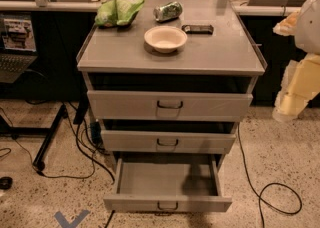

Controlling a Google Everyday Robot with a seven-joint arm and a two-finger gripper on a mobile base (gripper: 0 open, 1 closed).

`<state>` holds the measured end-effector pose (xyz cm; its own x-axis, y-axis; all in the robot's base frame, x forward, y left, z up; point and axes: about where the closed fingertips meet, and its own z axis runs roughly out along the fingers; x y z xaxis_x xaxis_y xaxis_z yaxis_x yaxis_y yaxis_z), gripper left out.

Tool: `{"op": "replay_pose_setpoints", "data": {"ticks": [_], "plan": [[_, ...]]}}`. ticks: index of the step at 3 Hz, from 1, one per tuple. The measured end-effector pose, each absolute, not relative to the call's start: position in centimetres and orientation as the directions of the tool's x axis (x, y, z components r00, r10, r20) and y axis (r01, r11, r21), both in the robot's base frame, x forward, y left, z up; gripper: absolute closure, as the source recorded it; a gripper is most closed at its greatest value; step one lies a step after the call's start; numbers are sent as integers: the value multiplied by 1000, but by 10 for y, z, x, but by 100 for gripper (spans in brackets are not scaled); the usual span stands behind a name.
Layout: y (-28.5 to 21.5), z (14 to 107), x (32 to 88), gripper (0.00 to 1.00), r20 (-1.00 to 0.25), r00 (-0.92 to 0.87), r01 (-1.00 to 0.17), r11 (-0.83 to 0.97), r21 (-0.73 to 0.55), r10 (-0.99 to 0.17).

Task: Close bottom drawer

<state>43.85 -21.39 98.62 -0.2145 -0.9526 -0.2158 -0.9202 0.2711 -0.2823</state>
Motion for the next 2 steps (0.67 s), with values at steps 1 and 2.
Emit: {"op": "replay_pose_setpoints", "data": {"ticks": [1,2], "plan": [[-214,986,438,0,-216,-214,-920,271,-282,-953],[-214,975,439,0,-244,-231,-911,297,-285,-942]]}}
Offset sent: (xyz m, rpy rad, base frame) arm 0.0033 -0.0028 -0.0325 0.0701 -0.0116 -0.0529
